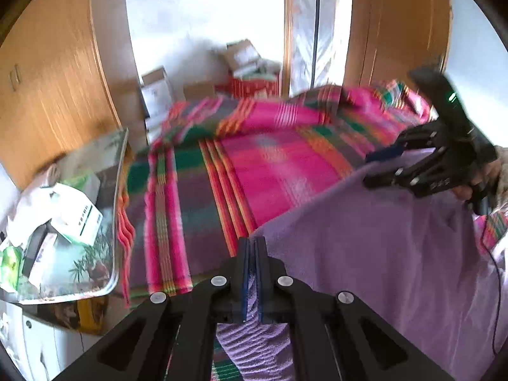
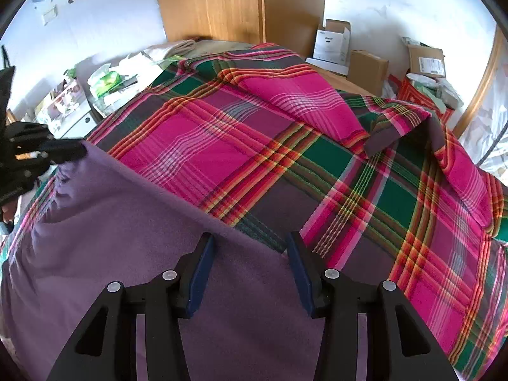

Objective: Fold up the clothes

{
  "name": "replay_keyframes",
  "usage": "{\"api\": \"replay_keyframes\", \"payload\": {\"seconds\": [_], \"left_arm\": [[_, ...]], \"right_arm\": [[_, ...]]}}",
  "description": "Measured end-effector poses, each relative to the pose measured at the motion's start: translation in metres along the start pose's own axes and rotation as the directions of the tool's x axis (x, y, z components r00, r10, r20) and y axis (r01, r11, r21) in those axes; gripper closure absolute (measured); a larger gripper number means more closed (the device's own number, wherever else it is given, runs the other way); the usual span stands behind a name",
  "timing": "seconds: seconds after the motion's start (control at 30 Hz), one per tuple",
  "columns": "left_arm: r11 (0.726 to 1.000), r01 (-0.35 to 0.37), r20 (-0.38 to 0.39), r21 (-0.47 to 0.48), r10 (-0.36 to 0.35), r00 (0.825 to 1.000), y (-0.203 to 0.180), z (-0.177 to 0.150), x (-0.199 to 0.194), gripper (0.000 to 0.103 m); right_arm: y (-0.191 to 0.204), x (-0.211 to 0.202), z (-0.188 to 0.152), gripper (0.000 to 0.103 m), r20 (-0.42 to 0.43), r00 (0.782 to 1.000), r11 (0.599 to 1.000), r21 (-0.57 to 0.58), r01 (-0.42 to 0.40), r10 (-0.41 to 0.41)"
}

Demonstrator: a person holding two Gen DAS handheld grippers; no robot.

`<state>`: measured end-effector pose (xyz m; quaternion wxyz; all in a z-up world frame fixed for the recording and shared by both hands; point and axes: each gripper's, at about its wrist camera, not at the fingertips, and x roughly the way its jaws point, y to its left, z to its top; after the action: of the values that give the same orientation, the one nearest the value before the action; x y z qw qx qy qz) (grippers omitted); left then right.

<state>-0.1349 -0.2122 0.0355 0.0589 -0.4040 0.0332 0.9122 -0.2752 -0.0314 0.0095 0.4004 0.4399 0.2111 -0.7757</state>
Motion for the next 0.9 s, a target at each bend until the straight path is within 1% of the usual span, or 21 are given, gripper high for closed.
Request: {"api": "replay_keyframes", "payload": {"seconds": [0.07,0.17,0.23,0.27,0.33,0.37,0.4,0.43,0.47,0.57,0.73,0.9], "left_arm": [[1.0,-0.006,0.02,0.01,0.006,1.0,-0.001,0.0,-0.005,0.1],[1.0,-0.012,0.029,0.01,0.012,1.0,0.0,0.0,-0.005,0.1],[1.0,-0.009,0.029,0.0,0.009,1.0,0.002,-0.001,-0.004,0.1],[1.0,-0.002,0.025,-0.008,0.003,1.0,0.004,-0.001,-0.003,0.1],[1.0,0.0,0.02,-0.023,0.0,1.0,0.006,-0.002,-0.001,0.1],[1.0,0.003,0.016,-0.03,-0.002,1.0,0.007,-0.003,0.0,0.1],[0.999,0.0,0.015,-0.032,0.0,1.0,0.006,-0.004,0.0,0.1],[0.999,-0.002,0.013,-0.034,0.003,1.0,0.005,-0.005,0.0,0.1],[0.999,-0.002,0.01,-0.036,0.002,1.0,0.005,-0.005,0.0,0.1],[0.999,-0.005,0.005,-0.046,0.005,1.0,0.006,-0.004,0.002,0.1],[0.999,-0.024,-0.004,-0.048,0.024,1.0,0.003,-0.005,0.003,0.1],[0.998,-0.025,0.004,-0.051,0.025,1.0,0.001,-0.004,-0.005,0.1]], "right_arm": [[0.004,-0.001,0.0,0.054,0.01,1.0,1.0,-0.02,0.016,-0.016],[0.01,-0.002,-0.001,0.054,0.022,0.999,0.998,-0.052,0.033,-0.032],[0.012,-0.002,-0.002,0.06,0.025,0.999,0.997,-0.066,0.034,-0.032],[0.014,-0.003,-0.002,0.066,0.027,0.999,0.997,-0.074,0.034,-0.033],[0.016,-0.004,-0.003,0.073,0.03,0.999,0.995,-0.088,0.035,-0.033],[0.018,-0.004,-0.003,0.082,0.032,0.999,0.995,-0.096,0.035,-0.033],[0.021,-0.005,-0.004,0.087,0.033,0.999,0.994,-0.105,0.035,-0.032],[0.023,-0.005,-0.005,0.089,0.035,0.999,0.992,-0.117,0.039,-0.035],[0.026,-0.006,-0.005,0.093,0.039,0.998,0.99,-0.131,0.051,-0.046],[0.034,-0.009,-0.007,0.096,0.05,0.996,0.983,-0.167,0.082,-0.074],[0.036,-0.023,-0.007,0.097,0.074,0.994,0.985,-0.149,0.087,-0.077],[0.043,-0.037,-0.011,0.097,0.083,0.993,0.985,-0.147,0.096,-0.084]]}}
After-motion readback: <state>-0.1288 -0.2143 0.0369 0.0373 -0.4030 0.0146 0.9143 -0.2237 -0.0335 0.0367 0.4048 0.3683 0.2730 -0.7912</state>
